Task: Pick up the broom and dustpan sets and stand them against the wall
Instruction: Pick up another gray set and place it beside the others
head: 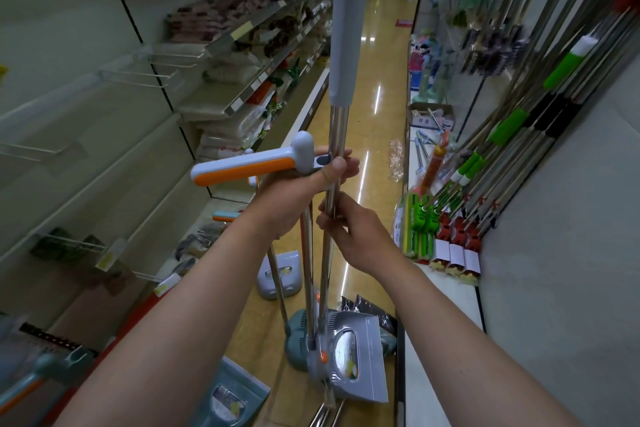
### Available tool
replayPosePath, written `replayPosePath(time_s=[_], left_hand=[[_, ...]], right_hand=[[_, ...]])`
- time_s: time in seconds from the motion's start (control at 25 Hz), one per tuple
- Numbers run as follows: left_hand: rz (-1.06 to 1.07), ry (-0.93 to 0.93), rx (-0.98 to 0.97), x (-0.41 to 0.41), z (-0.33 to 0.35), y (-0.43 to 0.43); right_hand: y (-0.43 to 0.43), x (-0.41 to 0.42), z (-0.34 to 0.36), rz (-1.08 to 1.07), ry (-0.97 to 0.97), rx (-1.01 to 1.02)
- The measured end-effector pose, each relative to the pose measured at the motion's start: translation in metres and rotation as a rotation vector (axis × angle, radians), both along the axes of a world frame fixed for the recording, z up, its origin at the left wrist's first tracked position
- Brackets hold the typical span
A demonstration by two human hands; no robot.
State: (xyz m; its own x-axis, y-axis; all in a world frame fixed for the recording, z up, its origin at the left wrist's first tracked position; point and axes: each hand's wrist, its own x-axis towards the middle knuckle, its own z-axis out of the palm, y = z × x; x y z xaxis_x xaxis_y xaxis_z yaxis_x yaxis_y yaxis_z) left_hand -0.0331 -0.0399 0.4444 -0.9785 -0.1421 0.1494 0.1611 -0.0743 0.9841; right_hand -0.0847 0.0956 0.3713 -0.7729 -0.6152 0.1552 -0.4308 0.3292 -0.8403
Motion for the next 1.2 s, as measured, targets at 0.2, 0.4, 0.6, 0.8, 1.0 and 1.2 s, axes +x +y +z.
replayPosePath(time_s=[0.2, 0.4, 0.6, 0.8, 1.0, 1.2], left_hand=[[-0.013, 0.043, -0.092, 0.004, 0.000, -0.003], [0.007, 0.068, -0.113, 0.003, -0.001, 0.002], [0.121, 0.013, -0.068, 0.001, -0.006, 0.019], [0.105, 0.013, -0.022, 0.003, -0.001, 0.024], [0.168, 0.028, -0.009, 0.004, -0.007, 0.031], [0.148, -0.018, 0.009, 0.000, -0.021, 0.044]], right_hand=[[0.001, 0.003, 0.007, 0.022, 0.018, 0.056], [0.007, 0.001, 0.008, 0.051, 0.027, 0.118], [0.015, 0.001, 0.006, 0.125, 0.055, 0.218], [0.019, 0.002, 0.002, 0.088, 0.132, 0.188], [0.024, 0.007, -0.008, -0.032, 0.106, 0.092], [0.038, 0.008, -0.022, -0.042, 0.041, 0.041]])
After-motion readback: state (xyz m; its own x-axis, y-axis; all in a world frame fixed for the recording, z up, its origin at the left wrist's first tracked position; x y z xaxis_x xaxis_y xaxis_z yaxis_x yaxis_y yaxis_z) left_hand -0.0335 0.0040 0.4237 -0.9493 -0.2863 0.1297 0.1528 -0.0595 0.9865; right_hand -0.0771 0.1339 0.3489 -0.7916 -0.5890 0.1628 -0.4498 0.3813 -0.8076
